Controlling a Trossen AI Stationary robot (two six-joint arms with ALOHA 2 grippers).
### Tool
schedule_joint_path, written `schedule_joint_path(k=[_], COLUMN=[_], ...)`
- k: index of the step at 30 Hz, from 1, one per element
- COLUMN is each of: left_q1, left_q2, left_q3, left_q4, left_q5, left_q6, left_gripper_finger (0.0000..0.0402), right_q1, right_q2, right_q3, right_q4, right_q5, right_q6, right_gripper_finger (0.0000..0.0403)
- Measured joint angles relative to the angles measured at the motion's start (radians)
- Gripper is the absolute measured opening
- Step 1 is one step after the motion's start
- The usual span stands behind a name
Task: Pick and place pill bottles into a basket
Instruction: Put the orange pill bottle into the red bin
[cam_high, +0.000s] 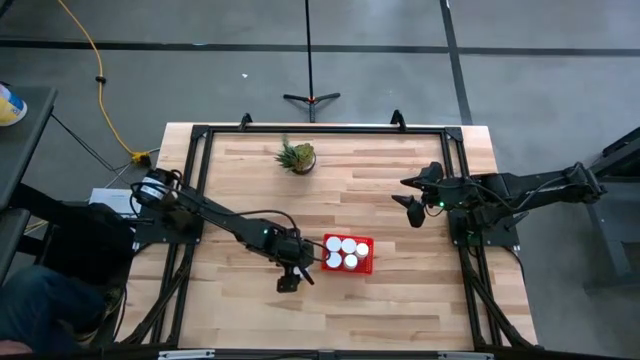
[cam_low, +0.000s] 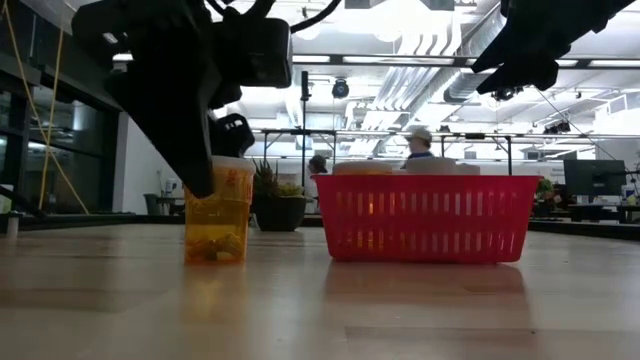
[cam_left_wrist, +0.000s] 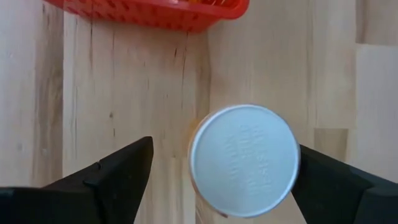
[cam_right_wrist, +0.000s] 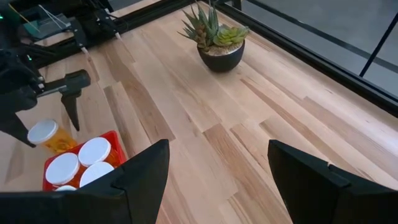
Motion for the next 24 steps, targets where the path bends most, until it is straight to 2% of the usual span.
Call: schedule_joint_path(k=[15,24], left_q1=[0.0,0.0], left_q2=[0.0,-0.001], left_q3=[0.0,0.0], left_q4=[0.023,0.049], left_q5=[-0.005,0.002], left_q6=[0.005,0.011], left_gripper_finger=[0.0291,0.0276], right_q1=[0.0,0.0], right_q2=[0.0,0.0], right_q3=[0.0,0.0], right_q4=[0.0,0.0], right_q5=[0.0,-0.001], right_q6=[0.004,0.004], right_gripper_finger=[0.0263,0.0263])
